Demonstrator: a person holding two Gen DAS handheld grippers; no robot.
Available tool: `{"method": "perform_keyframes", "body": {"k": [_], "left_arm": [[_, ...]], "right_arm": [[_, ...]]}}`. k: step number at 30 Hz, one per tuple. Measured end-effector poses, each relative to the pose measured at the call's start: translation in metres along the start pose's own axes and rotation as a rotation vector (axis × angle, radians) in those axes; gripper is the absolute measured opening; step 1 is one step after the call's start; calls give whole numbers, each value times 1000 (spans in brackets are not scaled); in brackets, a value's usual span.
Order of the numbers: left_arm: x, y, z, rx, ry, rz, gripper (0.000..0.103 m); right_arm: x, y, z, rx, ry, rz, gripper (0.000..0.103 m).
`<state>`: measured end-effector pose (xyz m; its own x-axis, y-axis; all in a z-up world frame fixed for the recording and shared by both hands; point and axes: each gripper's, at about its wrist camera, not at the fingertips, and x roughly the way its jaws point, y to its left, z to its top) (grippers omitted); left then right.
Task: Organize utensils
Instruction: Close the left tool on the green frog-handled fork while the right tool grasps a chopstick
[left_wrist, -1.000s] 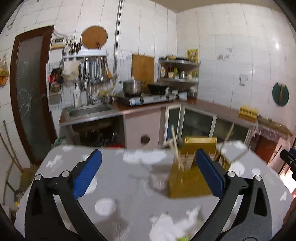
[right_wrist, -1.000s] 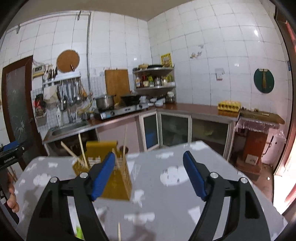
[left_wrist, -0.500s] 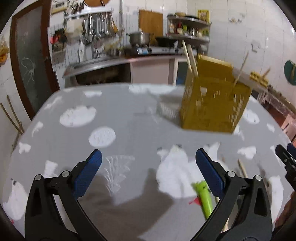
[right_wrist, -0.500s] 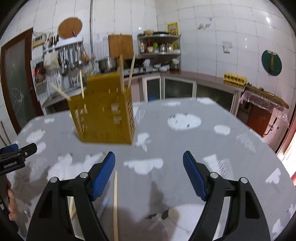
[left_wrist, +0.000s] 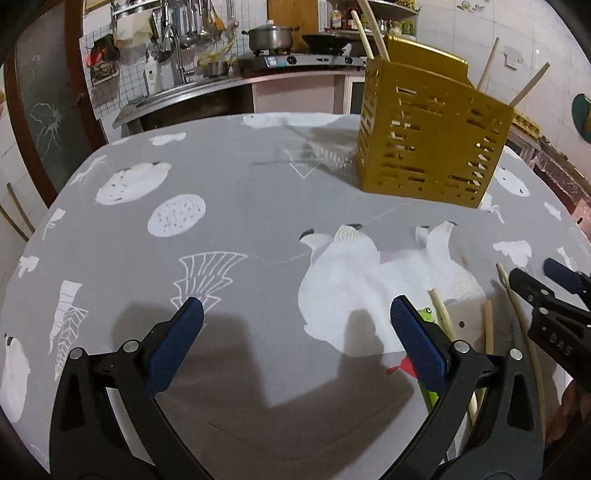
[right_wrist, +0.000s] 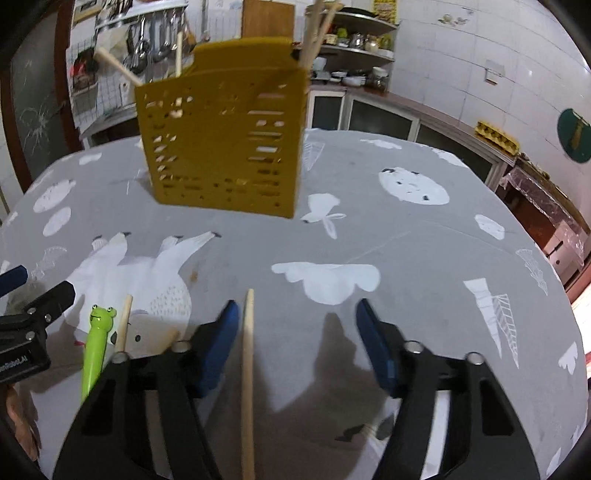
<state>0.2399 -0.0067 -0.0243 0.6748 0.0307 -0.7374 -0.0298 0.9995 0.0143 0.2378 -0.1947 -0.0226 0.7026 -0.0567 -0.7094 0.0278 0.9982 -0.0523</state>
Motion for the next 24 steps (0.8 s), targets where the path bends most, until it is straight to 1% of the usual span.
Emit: {"method": "perform_keyframes", "body": {"k": [3,4,5,7,9,13,18,21,22,24], "left_arm": [[1,0,-1,-8,10,-2,98],[1,0,-1,-9,14,-4,98],[2,-1,-1,-11,19,-6,98],[2,-4,-2,-11,31,-15,98],[2,-7,-4,-6,39,-21,98],[-1,-18,-7,12,56,-49,98],[-3,-34,-10,25,82,-83,98],[-3,-39,-13,20,86,-72,97],[-1,-41,-13,16,91,-72,95],[4,-45,-14,26,125,-89,79]], "right_arm": [[7,4,1,-9,31,19,45],[9,6,1,-16,40,28,39],[10,8,0,-22,48,34,34],[10,11,0,-34,51,51,14],[9,13,-1,-40,51,58,7],[8,5,-2,-3,47,74,7],[4,-18,-6,14,56,53,7],[1,-33,-9,37,59,42,7],[1,-37,-10,42,59,41,7],[-1,-44,-12,54,63,38,7]]}}
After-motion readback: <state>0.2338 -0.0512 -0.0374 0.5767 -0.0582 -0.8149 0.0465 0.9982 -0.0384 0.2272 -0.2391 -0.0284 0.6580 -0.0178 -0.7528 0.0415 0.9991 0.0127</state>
